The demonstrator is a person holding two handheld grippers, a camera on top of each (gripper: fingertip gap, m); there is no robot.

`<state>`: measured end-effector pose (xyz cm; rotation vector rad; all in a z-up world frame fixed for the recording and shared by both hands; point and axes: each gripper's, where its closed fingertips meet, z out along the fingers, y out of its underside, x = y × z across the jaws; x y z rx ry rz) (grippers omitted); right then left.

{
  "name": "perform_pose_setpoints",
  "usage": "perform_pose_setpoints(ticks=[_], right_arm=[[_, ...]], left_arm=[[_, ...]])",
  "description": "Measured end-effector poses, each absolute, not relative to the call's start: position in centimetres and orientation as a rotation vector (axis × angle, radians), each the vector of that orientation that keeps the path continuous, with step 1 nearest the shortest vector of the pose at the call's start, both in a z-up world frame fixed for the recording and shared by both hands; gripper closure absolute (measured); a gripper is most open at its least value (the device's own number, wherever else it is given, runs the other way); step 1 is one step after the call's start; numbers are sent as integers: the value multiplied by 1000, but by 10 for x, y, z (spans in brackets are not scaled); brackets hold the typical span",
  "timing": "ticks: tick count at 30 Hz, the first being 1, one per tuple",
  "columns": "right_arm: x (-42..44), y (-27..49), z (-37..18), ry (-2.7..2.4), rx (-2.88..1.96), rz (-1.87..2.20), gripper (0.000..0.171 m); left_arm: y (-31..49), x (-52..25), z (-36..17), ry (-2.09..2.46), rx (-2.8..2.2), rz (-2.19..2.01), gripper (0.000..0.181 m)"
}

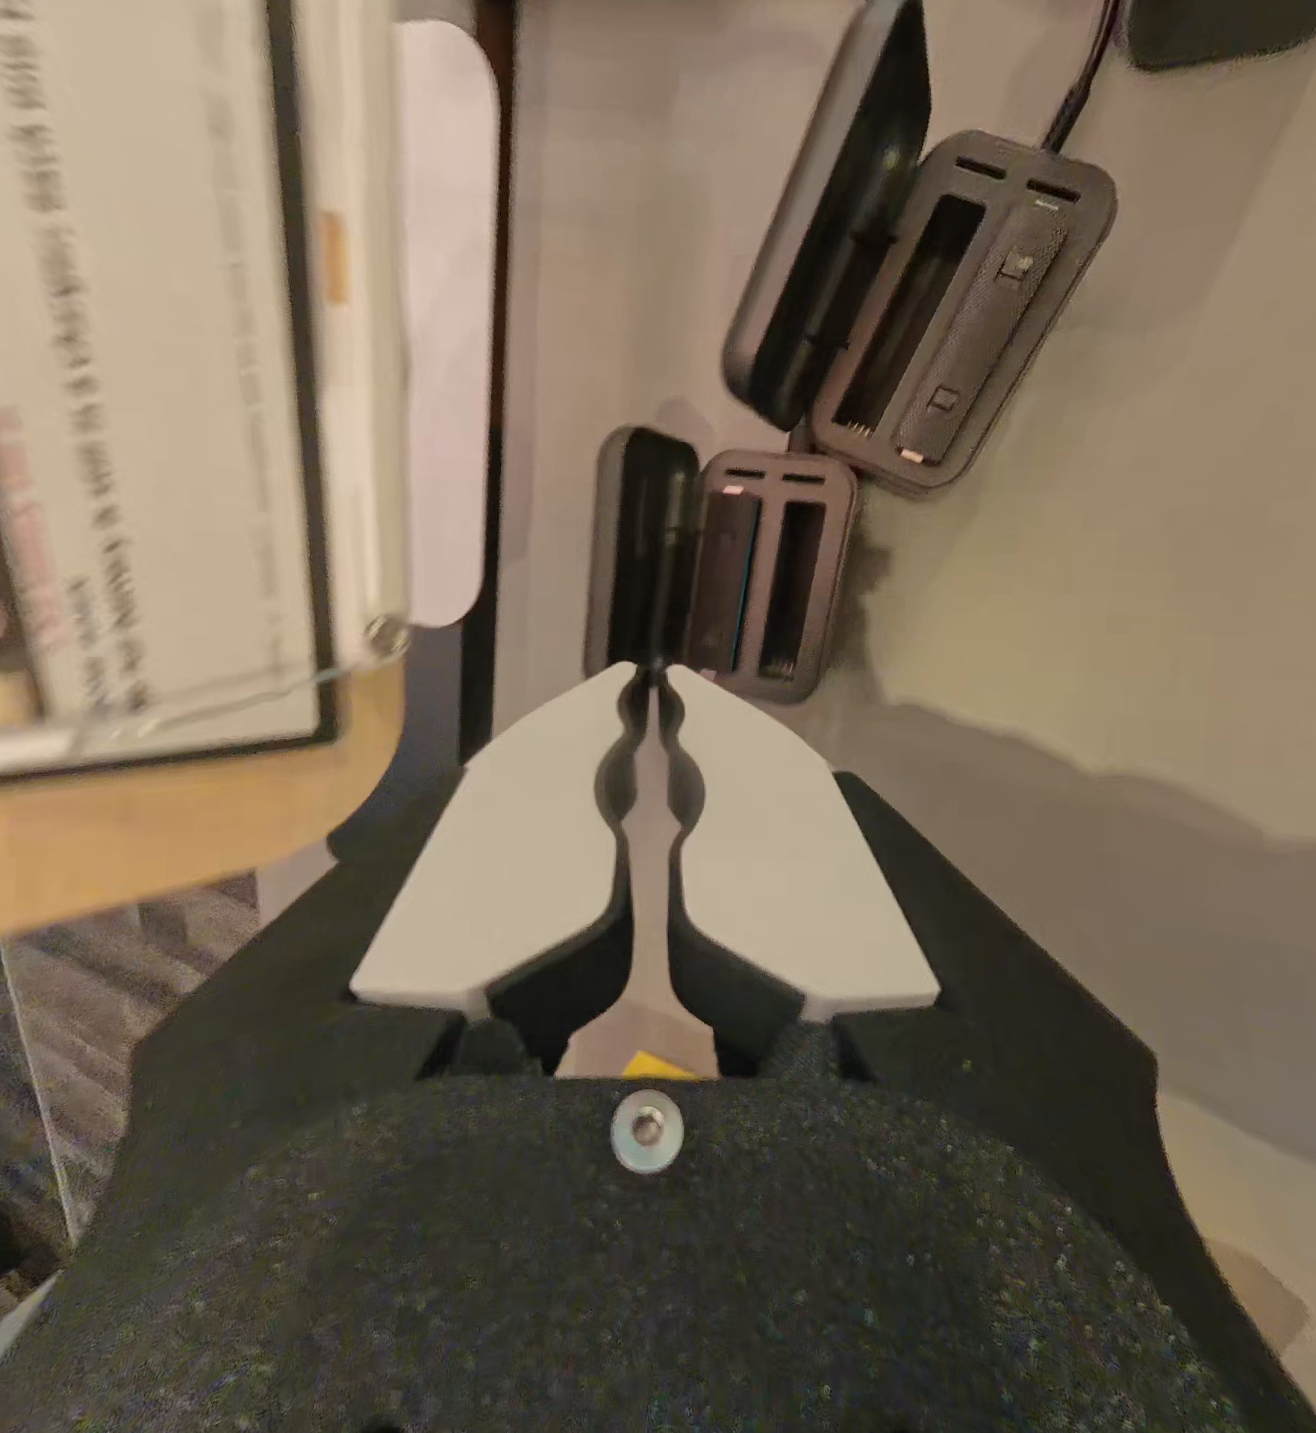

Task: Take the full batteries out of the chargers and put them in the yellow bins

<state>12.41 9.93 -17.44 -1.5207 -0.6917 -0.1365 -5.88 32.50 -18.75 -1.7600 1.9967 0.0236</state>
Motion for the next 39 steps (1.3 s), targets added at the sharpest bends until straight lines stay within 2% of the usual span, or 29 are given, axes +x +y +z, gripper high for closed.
perform_pose_setpoints(ticks=[6, 11, 16, 20, 26, 39], right_arm=[[132, 103, -175, -631, -1554, -133, 171], [147, 107, -174, -507, -1606, -109, 171], [175, 114, -175, -287, -1668, -73, 171], [198, 117, -177, -124, -1703, -16, 171], [212, 119, -183, -44, -1730, 12, 171], [231, 117, -179, -6, -1717, -88, 171]], left_arm=[[335, -135, -119, 1719, -1809, 101, 172], [345, -224, -102, 1459, -1923, 218, 170], [337, -297, -132, 1418, -2015, 308, 175], [325, -326, -165, 1441, -2109, 305, 169], [284, -340, -203, 1657, -2155, 220, 167], [179, -367, -242, 2049, -2131, 211, 164]])
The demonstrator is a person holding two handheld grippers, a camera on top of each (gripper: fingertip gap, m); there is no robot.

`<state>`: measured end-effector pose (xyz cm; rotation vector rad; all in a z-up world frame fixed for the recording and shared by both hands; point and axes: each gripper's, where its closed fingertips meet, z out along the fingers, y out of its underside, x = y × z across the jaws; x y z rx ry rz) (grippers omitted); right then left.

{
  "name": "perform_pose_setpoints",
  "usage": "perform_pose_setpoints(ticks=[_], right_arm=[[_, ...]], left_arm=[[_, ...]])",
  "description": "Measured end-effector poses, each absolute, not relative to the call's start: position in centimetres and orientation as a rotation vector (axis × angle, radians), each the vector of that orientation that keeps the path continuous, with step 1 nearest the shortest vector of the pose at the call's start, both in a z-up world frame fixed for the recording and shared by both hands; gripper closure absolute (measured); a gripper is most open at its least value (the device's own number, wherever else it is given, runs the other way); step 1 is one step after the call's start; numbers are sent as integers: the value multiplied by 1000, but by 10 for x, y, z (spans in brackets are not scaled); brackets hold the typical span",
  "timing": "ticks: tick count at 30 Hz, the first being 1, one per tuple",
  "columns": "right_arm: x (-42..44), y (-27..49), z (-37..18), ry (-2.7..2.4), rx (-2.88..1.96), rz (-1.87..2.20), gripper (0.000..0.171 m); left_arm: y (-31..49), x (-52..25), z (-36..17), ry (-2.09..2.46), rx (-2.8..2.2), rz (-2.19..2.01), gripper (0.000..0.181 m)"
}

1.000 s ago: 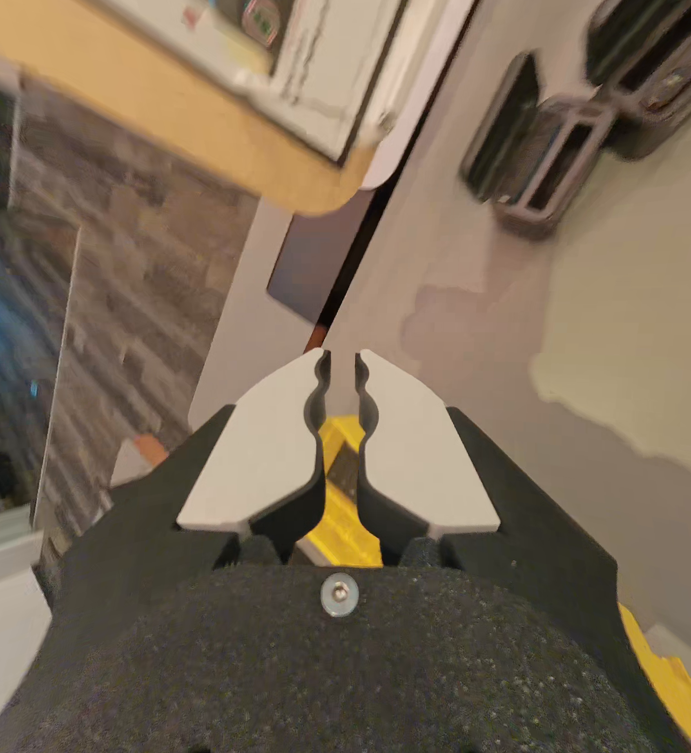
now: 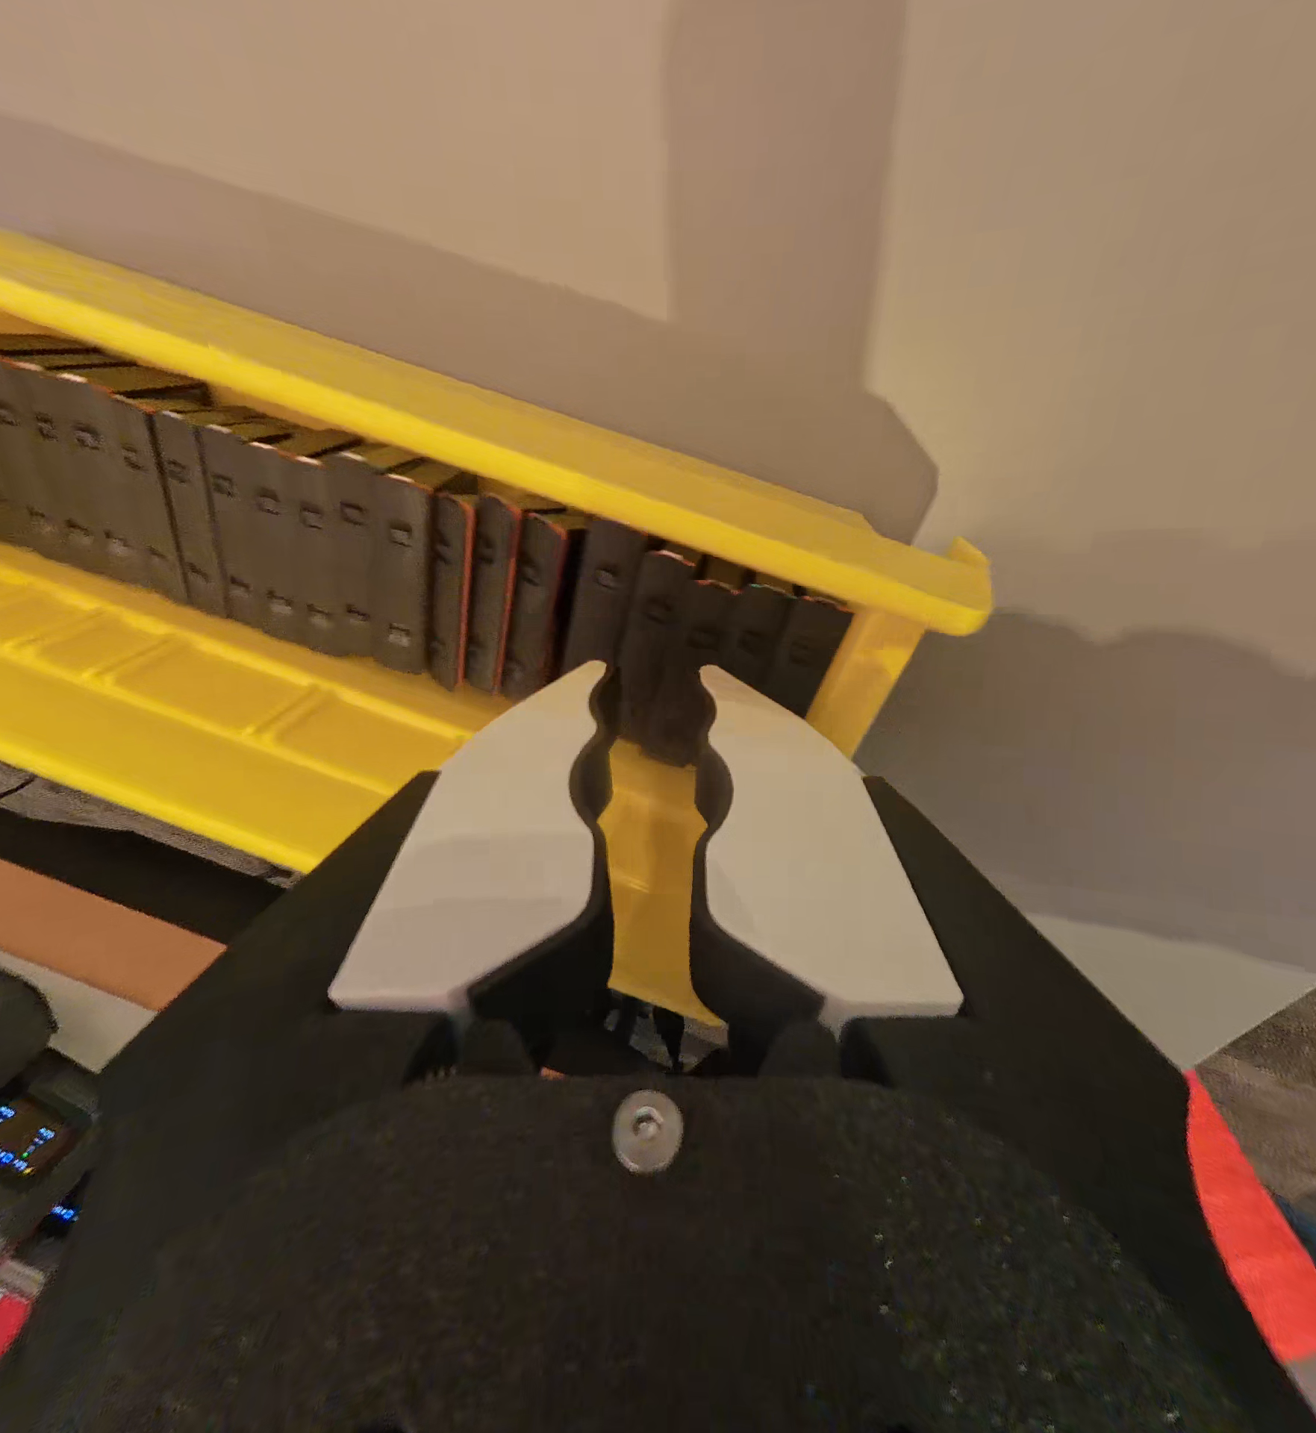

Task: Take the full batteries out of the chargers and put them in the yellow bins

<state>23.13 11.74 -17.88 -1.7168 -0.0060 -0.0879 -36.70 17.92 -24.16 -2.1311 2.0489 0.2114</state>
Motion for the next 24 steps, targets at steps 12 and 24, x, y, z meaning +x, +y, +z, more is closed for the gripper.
perform_pose_setpoints(ticks=[12, 24], right_arm=[[226, 120, -187, -44, -1737, -85, 171], [222, 122, -191, -83, -1745, -94, 171]], left_arm=[[196, -377, -247, 2075, -2085, 395, 152], [219, -376, -252, 2170, -2086, 497, 162]])
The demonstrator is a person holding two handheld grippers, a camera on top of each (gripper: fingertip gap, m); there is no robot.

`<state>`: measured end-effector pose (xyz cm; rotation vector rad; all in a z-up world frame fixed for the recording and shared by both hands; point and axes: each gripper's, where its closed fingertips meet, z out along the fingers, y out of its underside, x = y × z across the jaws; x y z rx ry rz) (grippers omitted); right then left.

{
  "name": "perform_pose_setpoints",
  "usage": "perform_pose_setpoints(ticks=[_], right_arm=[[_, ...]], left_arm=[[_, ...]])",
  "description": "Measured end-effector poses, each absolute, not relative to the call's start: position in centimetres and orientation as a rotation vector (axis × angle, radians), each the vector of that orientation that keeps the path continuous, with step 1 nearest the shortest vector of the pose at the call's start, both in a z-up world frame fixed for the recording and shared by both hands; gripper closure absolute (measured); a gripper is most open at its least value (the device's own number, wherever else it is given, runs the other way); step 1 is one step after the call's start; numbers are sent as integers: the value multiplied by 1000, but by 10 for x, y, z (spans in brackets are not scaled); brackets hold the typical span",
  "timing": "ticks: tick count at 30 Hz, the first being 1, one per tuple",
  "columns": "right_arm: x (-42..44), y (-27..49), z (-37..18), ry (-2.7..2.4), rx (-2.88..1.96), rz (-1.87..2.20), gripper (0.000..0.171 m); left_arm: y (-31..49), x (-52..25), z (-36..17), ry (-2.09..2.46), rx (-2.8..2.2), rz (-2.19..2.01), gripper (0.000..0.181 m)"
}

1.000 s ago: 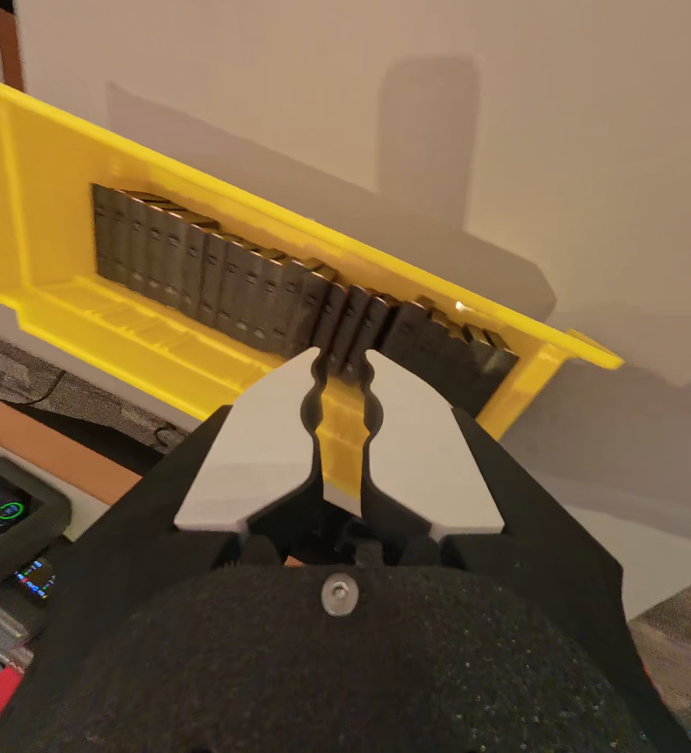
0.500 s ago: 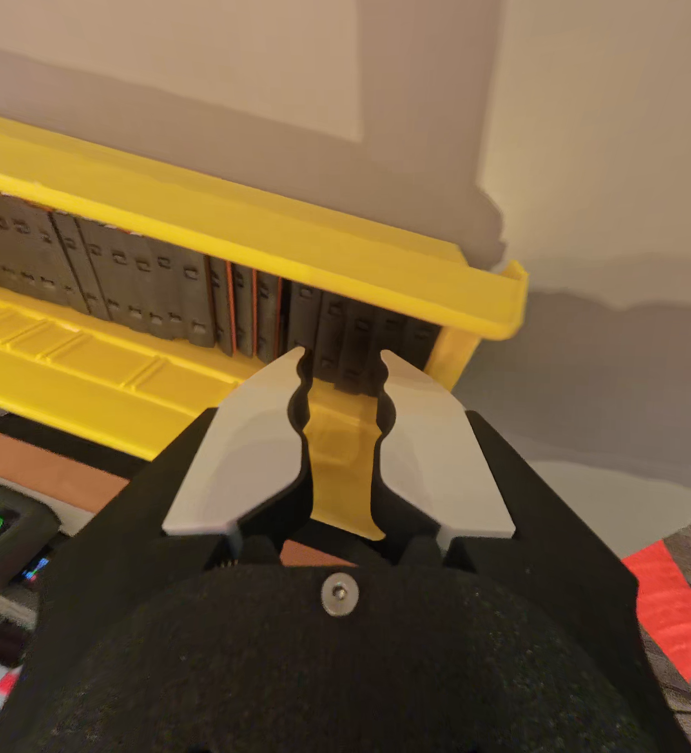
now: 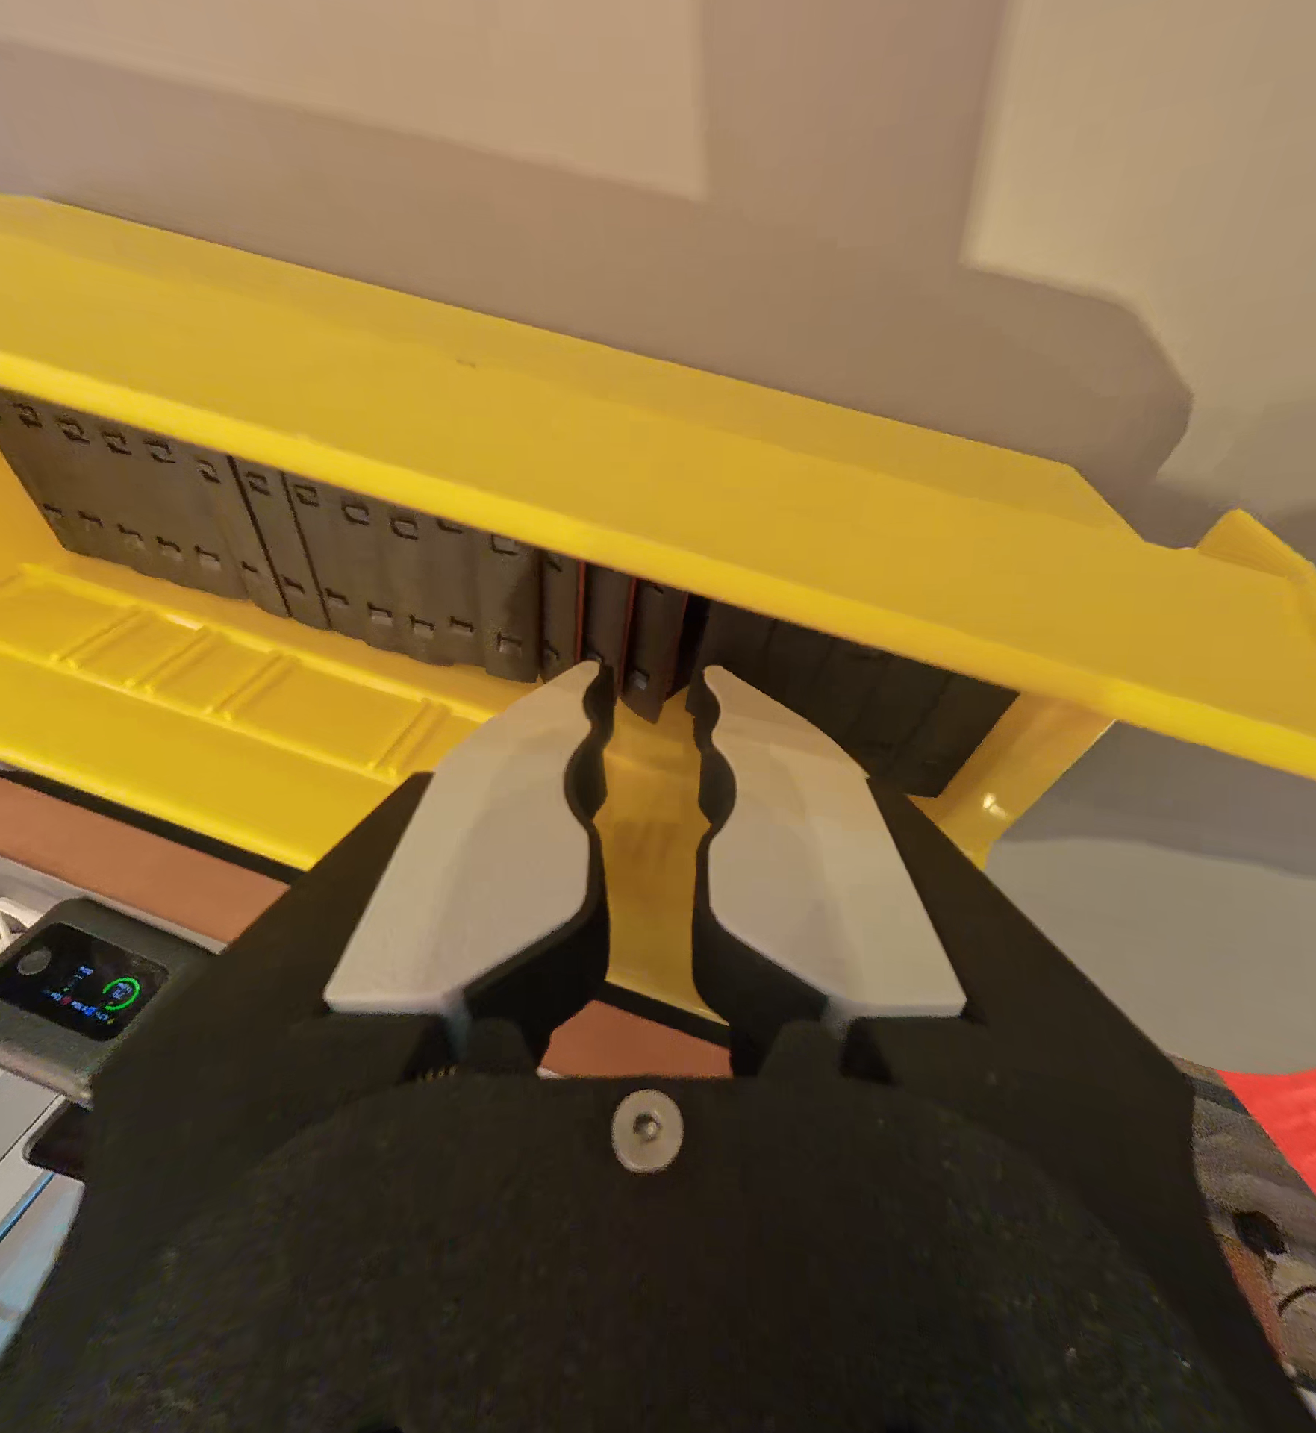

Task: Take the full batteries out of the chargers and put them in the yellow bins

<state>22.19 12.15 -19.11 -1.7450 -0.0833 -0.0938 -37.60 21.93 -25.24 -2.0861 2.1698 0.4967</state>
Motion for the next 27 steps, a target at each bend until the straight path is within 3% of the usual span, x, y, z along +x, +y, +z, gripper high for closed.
perform_pose_setpoints(ticks=[14, 27], right_arm=[[216, 123, -195, -117, -1752, -80, 171], [208, 124, -198, -164, -1757, -55, 171]], left_arm=[[169, -381, -251, 2273, -2205, 338, 151], [173, -381, -255, 2275, -2273, 302, 137]])
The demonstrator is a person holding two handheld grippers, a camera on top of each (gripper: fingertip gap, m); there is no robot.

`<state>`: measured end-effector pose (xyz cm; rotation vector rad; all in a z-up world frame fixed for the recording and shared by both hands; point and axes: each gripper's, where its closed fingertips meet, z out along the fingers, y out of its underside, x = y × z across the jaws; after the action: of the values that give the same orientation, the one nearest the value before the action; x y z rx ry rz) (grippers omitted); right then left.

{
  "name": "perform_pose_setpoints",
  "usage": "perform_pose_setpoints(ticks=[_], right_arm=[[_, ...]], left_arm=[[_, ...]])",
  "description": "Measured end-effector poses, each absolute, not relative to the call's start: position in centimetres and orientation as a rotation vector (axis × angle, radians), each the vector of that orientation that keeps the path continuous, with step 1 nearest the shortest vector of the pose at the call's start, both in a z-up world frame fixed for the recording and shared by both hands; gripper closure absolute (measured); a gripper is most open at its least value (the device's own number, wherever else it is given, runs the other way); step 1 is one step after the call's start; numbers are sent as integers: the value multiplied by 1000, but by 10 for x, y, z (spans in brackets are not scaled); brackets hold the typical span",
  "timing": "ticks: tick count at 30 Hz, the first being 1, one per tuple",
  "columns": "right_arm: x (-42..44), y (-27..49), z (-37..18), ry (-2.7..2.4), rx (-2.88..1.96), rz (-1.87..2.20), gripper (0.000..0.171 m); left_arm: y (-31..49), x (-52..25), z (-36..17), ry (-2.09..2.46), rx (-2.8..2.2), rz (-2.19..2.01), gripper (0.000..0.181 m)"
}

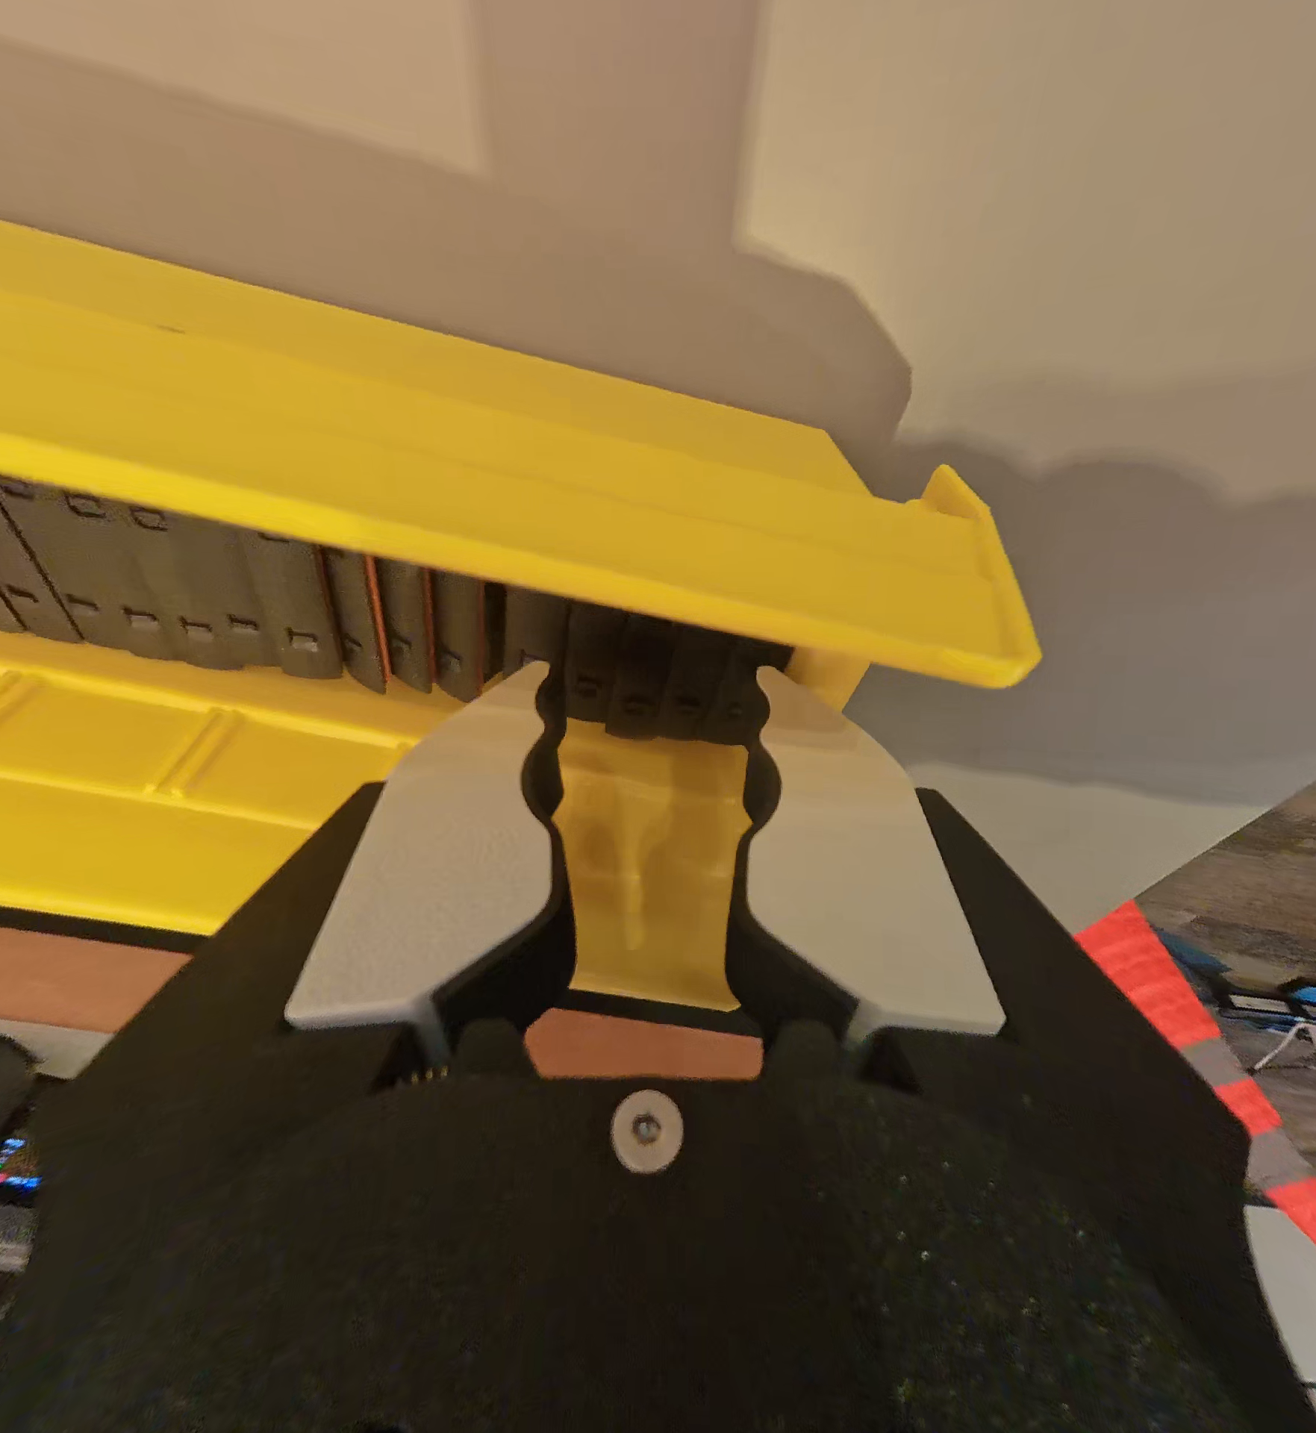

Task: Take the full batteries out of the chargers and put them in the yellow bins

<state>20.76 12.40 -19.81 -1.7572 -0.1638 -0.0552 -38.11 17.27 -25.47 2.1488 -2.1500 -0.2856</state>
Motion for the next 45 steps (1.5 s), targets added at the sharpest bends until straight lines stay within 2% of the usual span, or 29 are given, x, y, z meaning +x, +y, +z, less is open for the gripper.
perform_pose_setpoints(ticks=[3, 4, 5, 6, 7, 10, 20, 25, 31, 39, 45], right_arm=[[208, 124, -198, -160, -1758, -47, 171], [208, 124, -198, -161, -1759, -46, 171], [207, 124, -198, -163, -1759, -46, 171], [207, 124, -198, -165, -1758, -47, 171], [207, 124, -198, -167, -1758, -50, 171], [208, 124, -199, -166, -1760, -55, 171], [205, 126, -205, -183, -1778, -43, 171], [204, 127, -207, -191, -1788, -48, 171], [203, 127, -211, -194, -1807, -47, 171], [205, 127, -211, -168, -1828, -8, 171], [204, 126, -212, -150, -1840, 46, 171]], left_arm=[[177, -382, -254, -2123, 2206, -282, 131], [185, -380, -253, -2160, 2244, -350, 154], [198, -378, -253, -2251, 2246, -447, 168], [199, -379, -256, -2292, 2221, -464, 180], [202, -378, -257, -2322, 2230, -491, 181], [203, -376, -251, -2288, 2279, -475, 154], [173, -373, -246, -2178, 2370, -247, 142], [173, -360, -246, -2030, 2587, -142, 144], [168, -362, -249, -1759, 2775, -199, 120], [166, -371, -249, -1396, 3042, -361, 127], [159, -367, -252, -1266, 3101, -185, 136]])
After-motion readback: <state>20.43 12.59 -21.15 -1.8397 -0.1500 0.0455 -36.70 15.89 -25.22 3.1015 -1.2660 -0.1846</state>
